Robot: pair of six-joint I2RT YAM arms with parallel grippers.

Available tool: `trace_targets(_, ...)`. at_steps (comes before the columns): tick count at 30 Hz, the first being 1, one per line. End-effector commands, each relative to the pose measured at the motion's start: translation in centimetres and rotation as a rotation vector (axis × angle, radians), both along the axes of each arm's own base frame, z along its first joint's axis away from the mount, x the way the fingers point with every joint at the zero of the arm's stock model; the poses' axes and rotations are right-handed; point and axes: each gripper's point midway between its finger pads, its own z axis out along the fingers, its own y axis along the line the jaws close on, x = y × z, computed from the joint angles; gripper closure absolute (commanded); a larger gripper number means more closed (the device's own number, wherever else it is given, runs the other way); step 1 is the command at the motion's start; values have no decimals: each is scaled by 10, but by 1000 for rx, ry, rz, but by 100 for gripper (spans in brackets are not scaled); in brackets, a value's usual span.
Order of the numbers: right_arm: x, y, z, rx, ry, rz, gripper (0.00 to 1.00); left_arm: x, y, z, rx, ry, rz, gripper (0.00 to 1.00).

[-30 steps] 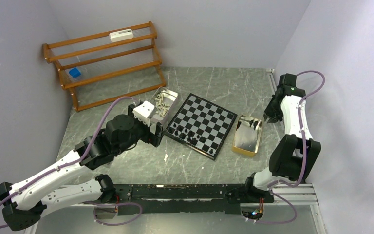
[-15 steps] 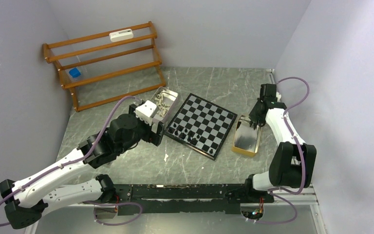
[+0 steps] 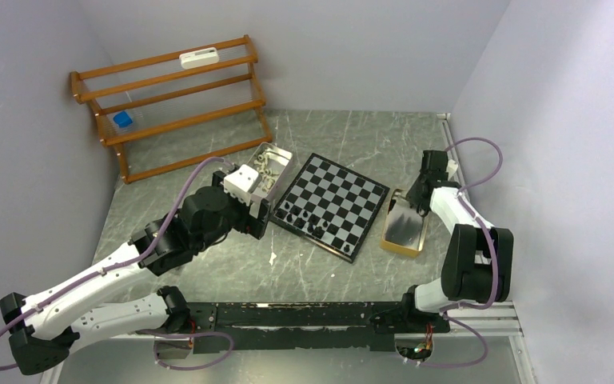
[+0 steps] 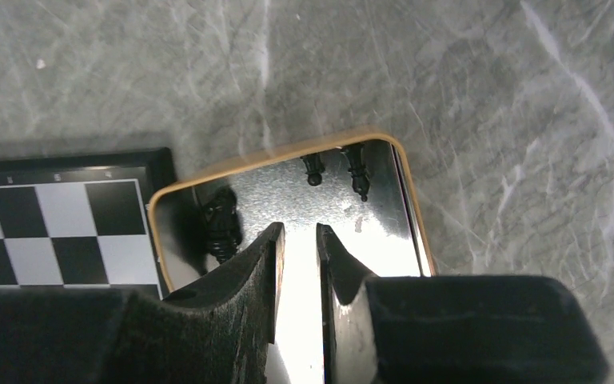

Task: Set up the chess pieces on the board
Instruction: Pick up the chess piece from the storage box.

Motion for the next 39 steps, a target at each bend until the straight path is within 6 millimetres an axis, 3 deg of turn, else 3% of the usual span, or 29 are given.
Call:
trace_targets(1,6,-7,-3,-19,-61,-54,75,1,3,-5,27,-6,9,0)
trace_targets(11,3,-10,-18,-49,-99,-37,75,2,3,-6,33,-5,16,0)
trace_targets(20,9,-12,-20,-64,-158,-41,75,3,3,-9,46,-1,20,0)
trace_targets(39,9,-16,-39,-101,-118,-9,78,5,3,-14,62,6,28,0)
